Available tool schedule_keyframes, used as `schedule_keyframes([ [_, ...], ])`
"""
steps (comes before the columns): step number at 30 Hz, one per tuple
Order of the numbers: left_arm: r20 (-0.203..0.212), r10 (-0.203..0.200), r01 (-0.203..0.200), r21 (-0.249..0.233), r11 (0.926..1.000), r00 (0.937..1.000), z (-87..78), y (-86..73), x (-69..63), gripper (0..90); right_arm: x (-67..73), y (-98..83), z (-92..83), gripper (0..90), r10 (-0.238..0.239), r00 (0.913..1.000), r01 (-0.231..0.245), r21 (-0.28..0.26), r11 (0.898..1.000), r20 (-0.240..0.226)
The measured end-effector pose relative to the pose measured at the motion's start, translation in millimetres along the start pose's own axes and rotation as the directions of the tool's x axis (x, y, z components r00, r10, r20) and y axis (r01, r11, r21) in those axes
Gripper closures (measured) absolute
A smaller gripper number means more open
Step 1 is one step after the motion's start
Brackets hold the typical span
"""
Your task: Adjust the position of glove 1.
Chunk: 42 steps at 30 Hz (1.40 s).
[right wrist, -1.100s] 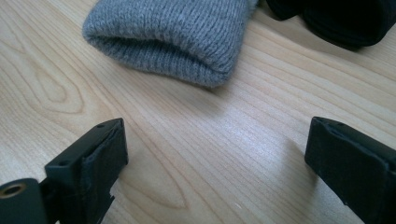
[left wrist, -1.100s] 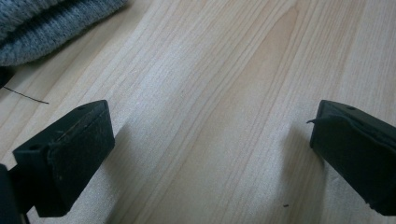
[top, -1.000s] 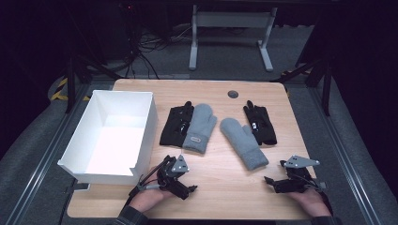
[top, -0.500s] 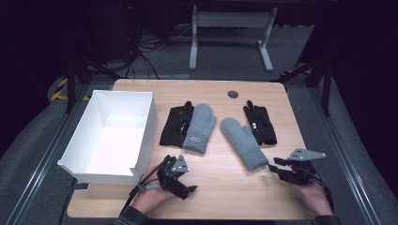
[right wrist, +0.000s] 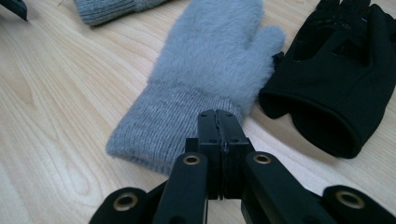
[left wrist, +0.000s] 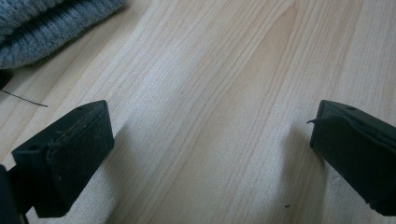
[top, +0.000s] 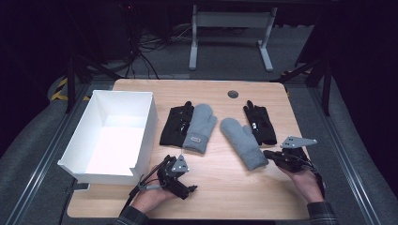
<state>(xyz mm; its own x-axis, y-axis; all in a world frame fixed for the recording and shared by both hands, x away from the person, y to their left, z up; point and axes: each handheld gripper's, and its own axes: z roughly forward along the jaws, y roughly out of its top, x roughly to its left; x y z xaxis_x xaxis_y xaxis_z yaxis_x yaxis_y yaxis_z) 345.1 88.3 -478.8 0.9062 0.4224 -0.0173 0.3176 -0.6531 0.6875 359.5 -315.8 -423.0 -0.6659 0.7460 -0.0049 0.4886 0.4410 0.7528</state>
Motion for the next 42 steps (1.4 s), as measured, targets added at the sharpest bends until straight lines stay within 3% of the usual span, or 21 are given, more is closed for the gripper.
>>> schedule_keyframes([
  [13, 0.000, 0.001, -0.001, 0.001, 1.0000, 1.0000, 0.1, 0.1, 0.0, 0.0, -13.5, 5.9, 23.2, 90.0, 0.016, 0.9998, -0.016, 0.046, 0.999, 0.011],
  [20, 0.000, 0.001, -0.001, 0.001, 1.0000, 1.0000, 0.0, 0.1, 0.0, 0.0, -13.2, 5.6, 29.6, 90.0, 0.009, 1.0000, -0.009, 0.058, 0.998, 0.003],
  [29, 0.000, 0.001, -0.001, 0.001, 1.0000, 1.0000, 0.0, 0.1, 0.0, 0.0, 7.3, 14.2, 35.6, 90.0, -0.037, 0.9975, 0.040, 0.050, 0.998, -0.060],
  [42, 0.000, 0.001, -0.001, 0.001, 1.0000, 1.0000, 0.0, 0.1, 0.0, 0.0, 36.8, 28.6, 49.4, 90.0, -0.098, 0.9850, 0.104, 0.031, 0.994, -0.142],
])
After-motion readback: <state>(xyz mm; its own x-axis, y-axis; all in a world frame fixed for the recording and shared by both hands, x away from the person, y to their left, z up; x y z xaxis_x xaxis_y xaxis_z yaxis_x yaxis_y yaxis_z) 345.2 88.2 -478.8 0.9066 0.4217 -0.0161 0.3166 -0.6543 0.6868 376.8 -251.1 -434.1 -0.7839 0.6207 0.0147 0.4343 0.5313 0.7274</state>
